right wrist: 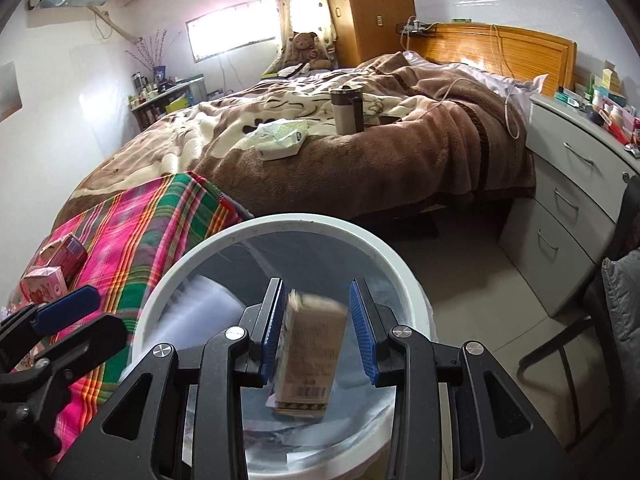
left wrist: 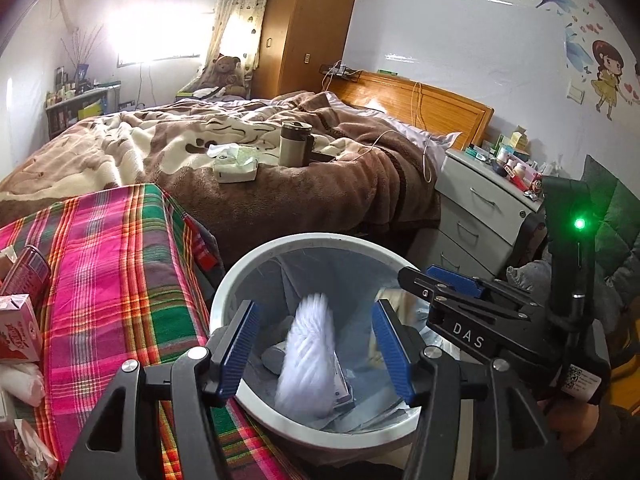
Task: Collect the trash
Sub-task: 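Carry the box and foam net over the wastebasket and open both grippers, then move both tools back over the cloth toward the snack wrapper and ointment box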
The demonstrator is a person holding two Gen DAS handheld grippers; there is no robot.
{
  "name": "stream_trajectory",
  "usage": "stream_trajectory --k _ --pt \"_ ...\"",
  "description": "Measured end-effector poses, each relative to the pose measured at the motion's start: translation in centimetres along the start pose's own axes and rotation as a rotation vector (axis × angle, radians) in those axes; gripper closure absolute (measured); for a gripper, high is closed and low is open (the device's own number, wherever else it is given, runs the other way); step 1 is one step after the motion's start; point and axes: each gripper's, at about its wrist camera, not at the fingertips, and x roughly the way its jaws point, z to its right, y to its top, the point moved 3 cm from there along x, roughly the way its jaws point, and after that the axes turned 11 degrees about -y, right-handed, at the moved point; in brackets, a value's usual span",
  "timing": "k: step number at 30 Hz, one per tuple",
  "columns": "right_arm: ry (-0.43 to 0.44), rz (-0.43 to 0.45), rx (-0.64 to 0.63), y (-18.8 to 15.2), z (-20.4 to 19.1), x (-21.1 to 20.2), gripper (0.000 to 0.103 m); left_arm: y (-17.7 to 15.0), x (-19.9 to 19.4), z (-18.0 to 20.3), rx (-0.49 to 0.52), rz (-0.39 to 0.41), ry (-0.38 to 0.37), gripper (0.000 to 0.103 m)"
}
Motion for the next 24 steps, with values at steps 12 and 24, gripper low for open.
stream_trajectory --k 12,24 --pt "0.026 0.027 0.011 0.1 -0.7 -1.9 0.042 -0.4 -3.5 -0.9 -0.006 0.023 0.034 0.044" --pt "0.106 0.073 -0.023 -1.0 -4.6 -4.9 0.043 -1.8 -10.2 -3.9 -0.022 0.105 0.138 0.044"
